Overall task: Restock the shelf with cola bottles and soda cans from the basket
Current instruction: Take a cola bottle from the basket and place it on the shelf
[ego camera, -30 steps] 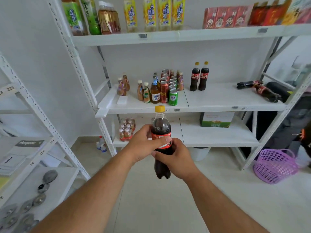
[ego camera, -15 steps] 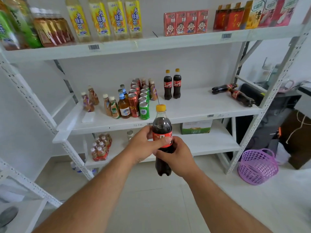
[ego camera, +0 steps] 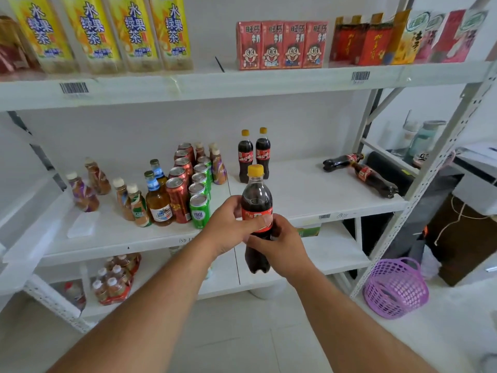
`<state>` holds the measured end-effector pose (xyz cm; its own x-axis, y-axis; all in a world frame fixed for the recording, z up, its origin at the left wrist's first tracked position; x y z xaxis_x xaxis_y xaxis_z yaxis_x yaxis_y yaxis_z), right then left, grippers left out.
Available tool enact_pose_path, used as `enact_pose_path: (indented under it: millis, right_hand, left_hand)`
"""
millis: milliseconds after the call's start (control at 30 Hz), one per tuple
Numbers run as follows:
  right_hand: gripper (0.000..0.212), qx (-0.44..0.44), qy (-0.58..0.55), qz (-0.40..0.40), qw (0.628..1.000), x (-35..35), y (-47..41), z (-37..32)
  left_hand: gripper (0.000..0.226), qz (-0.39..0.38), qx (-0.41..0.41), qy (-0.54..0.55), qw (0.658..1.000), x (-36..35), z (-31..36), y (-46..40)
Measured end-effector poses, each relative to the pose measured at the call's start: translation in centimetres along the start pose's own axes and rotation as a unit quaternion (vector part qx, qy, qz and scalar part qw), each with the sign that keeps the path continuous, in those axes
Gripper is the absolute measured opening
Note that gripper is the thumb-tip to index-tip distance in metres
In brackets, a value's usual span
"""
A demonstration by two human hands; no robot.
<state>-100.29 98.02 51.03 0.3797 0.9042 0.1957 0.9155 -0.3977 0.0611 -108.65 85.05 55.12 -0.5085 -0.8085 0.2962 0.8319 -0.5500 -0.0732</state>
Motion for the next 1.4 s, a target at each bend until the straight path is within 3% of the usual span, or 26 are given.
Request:
enact_pose_path:
  millis: [133, 333, 767, 1067, 1400]
  right_hand:
    - [0.041, -0.004, -0.002, -0.016, 1.000, 0.7, -3.7, 0.0]
    - [0.032, 0.006, 0.005, -0.047, 0.999, 2.7, -9.5, 0.2]
    - [0.037, 0.016, 0.021, -0.116, 0.993, 3.7, -21.6, 0.6]
    - [0.036, -0.004, 0.012, -0.087, 0.996, 1.7, -29.2, 2.1]
    - [0.034, -0.011, 0.029, -0.084, 0.996, 0.6, -35.7, 5.1]
  left_hand:
    - [0.063, 0.007, -0.006, 0.004, 1.000, 0.3, -0.5, -4.7]
    - [0.089, 0.024, -0.015, -0.009, 1.000, -0.3, -0.4, -9.8]
    - [0.076, 0.082, 0.006, -0.024, 0.996, 0.1, -1.0, -18.6]
    - [0.086, 0.061, -0.011, -0.034, 0.997, 2.6, -4.8, -26.5]
    - [0.066, 0.049, 0.003, -0.061, 0.997, 2.9, -8.1, -32.3]
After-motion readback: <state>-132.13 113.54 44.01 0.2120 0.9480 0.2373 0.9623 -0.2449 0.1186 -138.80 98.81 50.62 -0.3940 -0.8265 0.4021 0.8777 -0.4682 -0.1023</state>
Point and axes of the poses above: each hand's wrist, its own y-axis away from the middle knuckle, its own x-axis out of the back of the hand, z = x × y, the point moved 4 cm from there along -y, towards the middle knuckle, and after that the axes turned 7 degrees about -x, right-handed, at the moved point
